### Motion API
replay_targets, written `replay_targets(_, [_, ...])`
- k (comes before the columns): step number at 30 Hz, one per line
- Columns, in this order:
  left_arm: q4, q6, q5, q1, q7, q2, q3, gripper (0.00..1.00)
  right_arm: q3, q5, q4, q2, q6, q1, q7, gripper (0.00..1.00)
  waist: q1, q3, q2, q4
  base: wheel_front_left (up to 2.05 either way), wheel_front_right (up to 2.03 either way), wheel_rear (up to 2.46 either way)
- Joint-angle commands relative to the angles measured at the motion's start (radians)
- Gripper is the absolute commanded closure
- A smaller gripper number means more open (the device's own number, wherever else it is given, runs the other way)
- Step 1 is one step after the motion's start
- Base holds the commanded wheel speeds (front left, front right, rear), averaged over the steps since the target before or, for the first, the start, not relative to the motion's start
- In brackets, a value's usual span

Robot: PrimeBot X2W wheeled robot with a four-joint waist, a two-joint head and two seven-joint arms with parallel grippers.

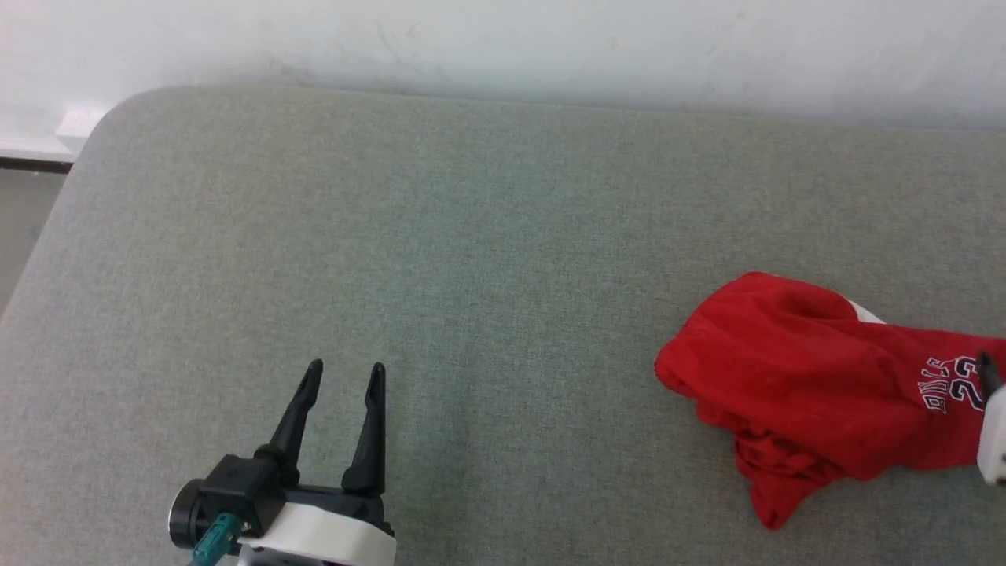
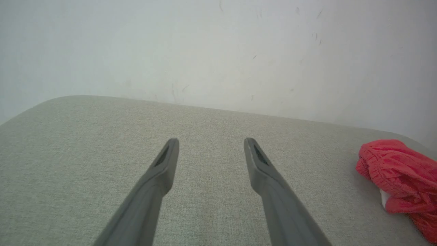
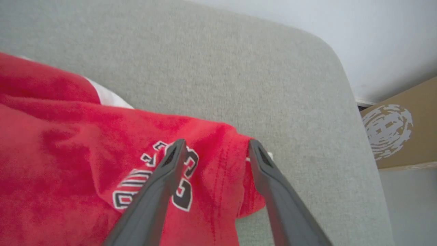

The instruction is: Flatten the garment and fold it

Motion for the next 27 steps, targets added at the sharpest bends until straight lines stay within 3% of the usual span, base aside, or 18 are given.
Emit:
replay_targets(1, [0.001,0.001,0.004,-0.012,-0.005,0.001,0.003,0.0,0.01,0.028,-0.058,0.01,-0.001,-0.038,0.011,0.0,0.0,-0.022,-0.0001,-0.011,0.0,0.0,0.0])
replay_targets(6, [-0.003,0.007,0.002,0.005,-0.005,-0.005,-0.001,0.0,0.082,0.106,-0.283,0.043,-0.001,-0.055,0.098,0.0,0.0,-0.046,-0.0001,-0.019,0.0,0.0,0.0])
replay_targets(12, [-0.003,0.009,0.0,0.011,-0.005,-0.009,-0.008,0.0,0.247,0.169,-0.393,0.051,-0.001,-0.036,0.152,0.0,0.0,-0.052,-0.0001,-0.015,0.0,0.0,0.0])
replay_targets(17, [-0.002,0.005,-0.001,0.007,-0.005,-0.01,-0.013,0.0,0.395,0.191,-0.308,0.054,-0.001,-0.057,0.21,0.0,0.0,-0.036,-0.0001,-0.005,0.0,0.0,0.0])
replay_targets(24, [0.017,-0.009,-0.003,-0.023,-0.005,-0.013,-0.034,0.0,0.572,0.134,-0.078,-0.043,-0.001,-0.168,0.201,0.0,0.0,-0.011,-0.0001,0.04,0.0,0.0,0.0])
replay_targets(25, [0.021,-0.01,-0.004,-0.026,-0.005,-0.014,-0.037,0.0,0.59,0.135,-0.045,-0.049,-0.001,-0.18,0.206,0.29,0.0,-0.01,-0.0001,0.046,0.0,0.0,0.0])
replay_targets(27, [0.028,-0.011,-0.005,-0.029,-0.005,-0.016,-0.042,0.0,0.607,0.139,0.009,-0.053,-0.001,-0.203,0.207,1.0,0.0,-0.011,-0.0001,0.058,0.0,0.0,0.0])
